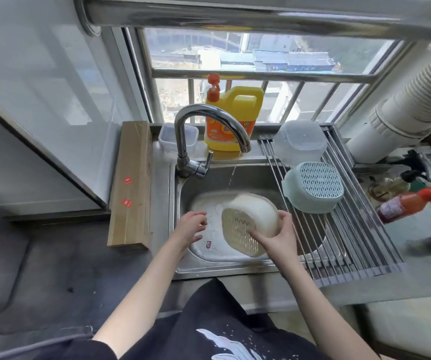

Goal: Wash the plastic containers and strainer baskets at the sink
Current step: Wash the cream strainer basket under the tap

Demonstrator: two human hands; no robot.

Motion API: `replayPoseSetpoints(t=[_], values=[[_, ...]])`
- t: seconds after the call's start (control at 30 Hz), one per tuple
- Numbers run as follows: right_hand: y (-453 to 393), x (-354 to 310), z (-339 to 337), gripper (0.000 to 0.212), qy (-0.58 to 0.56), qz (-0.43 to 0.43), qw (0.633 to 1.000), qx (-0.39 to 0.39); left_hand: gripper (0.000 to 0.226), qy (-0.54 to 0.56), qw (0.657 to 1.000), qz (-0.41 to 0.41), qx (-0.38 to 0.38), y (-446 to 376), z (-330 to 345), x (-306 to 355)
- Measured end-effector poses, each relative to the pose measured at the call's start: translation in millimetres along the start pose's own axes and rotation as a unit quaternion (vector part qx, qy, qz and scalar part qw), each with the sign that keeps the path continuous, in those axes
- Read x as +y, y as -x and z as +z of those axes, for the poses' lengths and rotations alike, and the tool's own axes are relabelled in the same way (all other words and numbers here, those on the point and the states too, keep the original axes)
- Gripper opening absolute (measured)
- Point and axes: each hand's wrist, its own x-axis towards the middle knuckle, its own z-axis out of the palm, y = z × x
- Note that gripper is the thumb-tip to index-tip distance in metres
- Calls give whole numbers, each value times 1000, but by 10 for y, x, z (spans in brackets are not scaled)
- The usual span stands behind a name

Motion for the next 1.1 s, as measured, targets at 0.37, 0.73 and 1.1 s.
replayPoseSetpoints(t=[0.37, 0.73, 1.1], values=[[-57, -163, -109, 66, -284, 357, 886, -83, 51, 87, 991, -61, -84, 47, 173, 51], [112, 4, 69, 29, -491, 486, 717, -93, 20, 199, 973, -102, -63, -3, 373, 433], [0, -57, -93, 11, -295, 377, 878, -13, 48, 139, 962, -173, -157, -34, 110, 212]])
